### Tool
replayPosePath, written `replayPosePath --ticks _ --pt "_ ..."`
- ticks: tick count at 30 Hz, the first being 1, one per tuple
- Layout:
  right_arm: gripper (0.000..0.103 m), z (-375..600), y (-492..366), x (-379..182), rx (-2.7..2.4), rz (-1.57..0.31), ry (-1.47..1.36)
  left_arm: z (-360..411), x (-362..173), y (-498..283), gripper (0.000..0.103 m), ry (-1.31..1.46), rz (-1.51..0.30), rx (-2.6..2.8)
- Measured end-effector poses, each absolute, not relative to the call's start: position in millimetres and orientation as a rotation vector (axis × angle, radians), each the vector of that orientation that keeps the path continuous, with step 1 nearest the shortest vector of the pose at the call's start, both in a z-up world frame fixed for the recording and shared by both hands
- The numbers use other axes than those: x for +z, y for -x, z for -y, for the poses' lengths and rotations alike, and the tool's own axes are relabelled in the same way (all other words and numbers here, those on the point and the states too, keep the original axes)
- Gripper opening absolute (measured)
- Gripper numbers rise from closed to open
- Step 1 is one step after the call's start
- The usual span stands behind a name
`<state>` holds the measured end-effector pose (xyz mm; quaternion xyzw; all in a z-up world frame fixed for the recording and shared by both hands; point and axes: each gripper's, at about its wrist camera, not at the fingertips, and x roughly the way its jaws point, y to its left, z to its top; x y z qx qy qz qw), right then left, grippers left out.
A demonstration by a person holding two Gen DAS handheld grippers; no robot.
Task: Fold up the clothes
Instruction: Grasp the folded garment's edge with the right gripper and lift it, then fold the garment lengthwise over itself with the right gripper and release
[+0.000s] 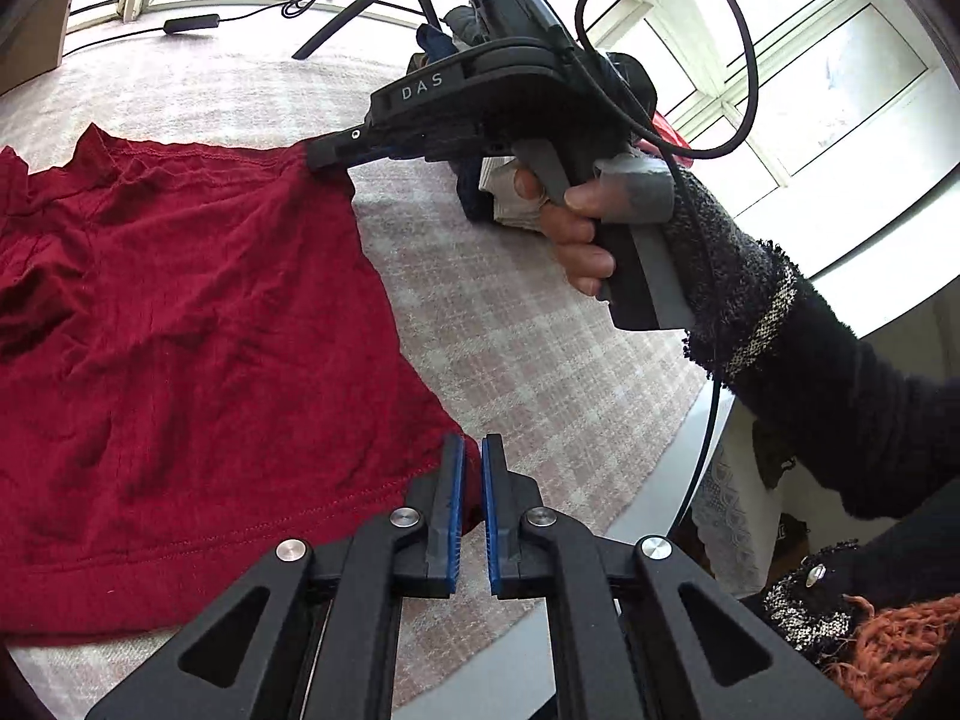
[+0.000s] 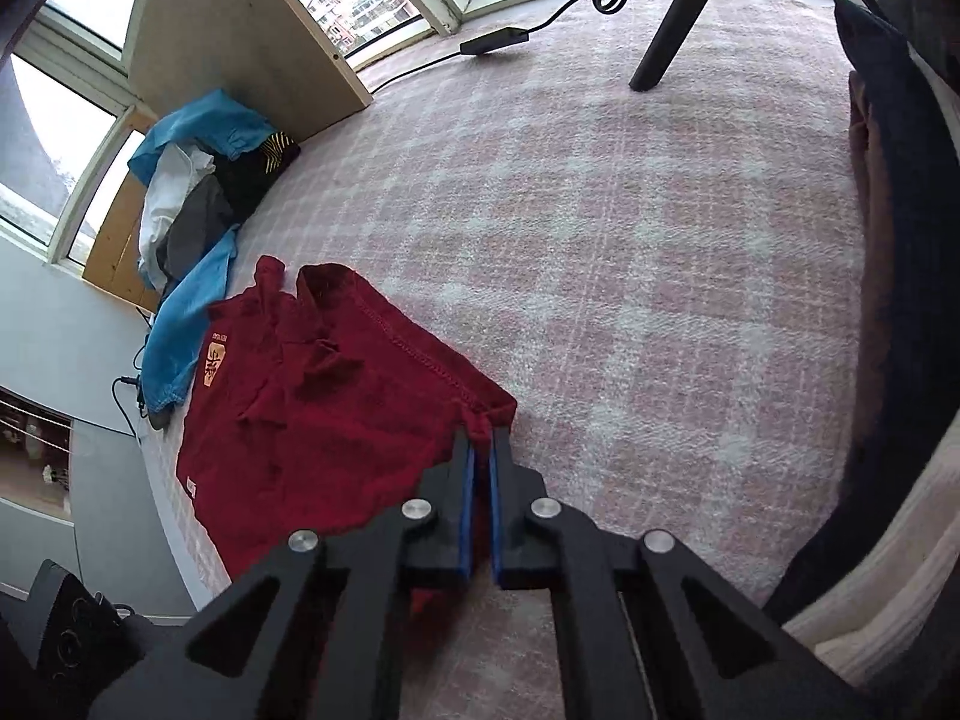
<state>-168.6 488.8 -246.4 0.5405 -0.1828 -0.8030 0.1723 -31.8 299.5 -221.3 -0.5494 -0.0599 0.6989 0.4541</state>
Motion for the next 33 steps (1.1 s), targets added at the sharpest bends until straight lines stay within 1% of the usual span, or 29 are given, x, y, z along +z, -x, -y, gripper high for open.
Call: replayPosePath --ticks 3,8,12,16,19,21,24,27,31,33 --pt "0.004 -484.8 170.1 -244.8 -2.281 0.493 -1.604 -280.9 -227.1 42.2 0.005 1.363 0.274 1.692" --pt "0.004 -461.4 175.5 -196.7 -2.315 0.590 -1.465 -233.0 -205.5 48.4 0.005 1.264 0.377 1.732" --pt "0.004 -393.1 192.8 -161.6 -2.305 0.504 -1.379 -168.9 -188.8 51.1 0.005 1.195 0.449 1.809" --pt "0.004 -304.6 214.7 -149.1 -2.260 0.418 -1.338 -87.3 -186.7 50.6 0.005 1.157 0.543 1.907" --pt "0.004 -232.5 232.2 -157.8 -2.237 0.305 -1.345 -28.9 -202.0 52.3 0.005 1.183 0.626 1.966" --pt "0.004 -190.9 245.5 -174.1 -2.222 0.239 -1.379 0.6 -216.9 59.1 0.005 1.203 0.671 1.995" --pt "0.004 -139.7 265.0 -203.7 -2.194 0.179 -1.446 29.3 -234.1 64.9 0.005 1.228 0.691 2.013" --pt "0.004 -106.0 274.6 -223.1 -2.176 0.138 -1.490 47.9 -247.8 67.9 0.005 1.248 0.701 2.005" --pt "0.004 -81.0 277.0 -234.9 -2.165 0.099 -1.519 66.2 -253.0 65.7 0.005 1.264 0.704 1.983" --pt "0.004 -74.7 277.5 -239.8 -2.171 0.077 -1.537 71.0 -255.2 67.5 0.002 1.278 0.704 1.975"
